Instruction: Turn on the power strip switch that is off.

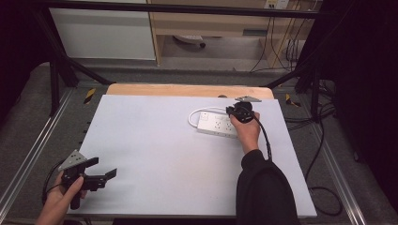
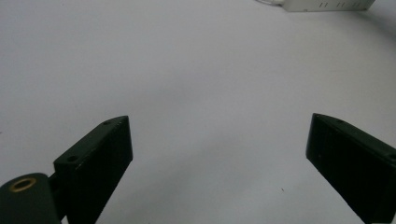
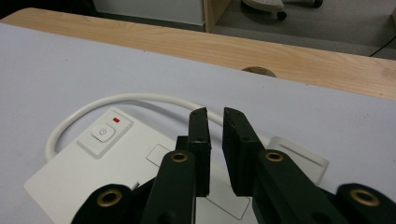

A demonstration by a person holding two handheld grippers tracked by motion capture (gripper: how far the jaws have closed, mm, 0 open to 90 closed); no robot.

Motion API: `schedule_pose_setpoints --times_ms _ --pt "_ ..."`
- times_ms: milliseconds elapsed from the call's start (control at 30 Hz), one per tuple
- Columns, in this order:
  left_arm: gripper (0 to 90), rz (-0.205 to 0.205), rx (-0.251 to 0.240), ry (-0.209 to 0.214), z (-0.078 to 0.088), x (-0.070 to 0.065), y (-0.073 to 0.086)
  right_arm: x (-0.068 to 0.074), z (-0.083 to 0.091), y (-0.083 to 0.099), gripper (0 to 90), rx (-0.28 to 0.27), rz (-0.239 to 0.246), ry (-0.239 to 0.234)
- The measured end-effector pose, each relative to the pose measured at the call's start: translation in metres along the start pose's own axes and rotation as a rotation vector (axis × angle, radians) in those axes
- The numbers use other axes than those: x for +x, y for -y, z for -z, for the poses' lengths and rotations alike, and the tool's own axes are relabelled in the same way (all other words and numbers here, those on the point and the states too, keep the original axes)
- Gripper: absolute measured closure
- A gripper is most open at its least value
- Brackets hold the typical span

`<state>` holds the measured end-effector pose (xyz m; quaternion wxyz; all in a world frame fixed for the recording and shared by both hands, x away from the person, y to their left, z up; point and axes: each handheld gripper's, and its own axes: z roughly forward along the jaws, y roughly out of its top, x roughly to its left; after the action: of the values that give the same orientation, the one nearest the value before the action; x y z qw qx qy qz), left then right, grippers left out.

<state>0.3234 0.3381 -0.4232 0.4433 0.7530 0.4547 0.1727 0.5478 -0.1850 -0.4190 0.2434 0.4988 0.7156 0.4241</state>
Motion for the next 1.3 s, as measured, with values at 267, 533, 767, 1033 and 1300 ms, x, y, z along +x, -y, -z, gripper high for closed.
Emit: schedule_pose_setpoints --times_ms 267,533,767,1033,1300 --pt "7.4 0.001 0.000 0.001 0.000 0.000 0.000 0.001 -0.002 0.005 87.0 0.023 0.018 0.002" --pt "7.3 0.004 0.000 -0.003 0.000 0.001 0.000 0.003 -0.003 0.010 90.0 0.040 0.025 -0.005" --pt "7.3 0.003 0.000 -0.003 0.000 0.000 0.000 0.005 -0.003 0.012 90.0 0.042 0.033 -0.003" --pt "7.3 0.002 -0.001 -0.003 0.000 0.000 0.000 0.004 -0.005 0.018 90.0 0.048 0.025 0.006" --pt "7.3 0.002 0.000 -0.003 0.000 0.000 0.000 0.002 -0.005 0.022 90.0 0.047 0.015 0.003"
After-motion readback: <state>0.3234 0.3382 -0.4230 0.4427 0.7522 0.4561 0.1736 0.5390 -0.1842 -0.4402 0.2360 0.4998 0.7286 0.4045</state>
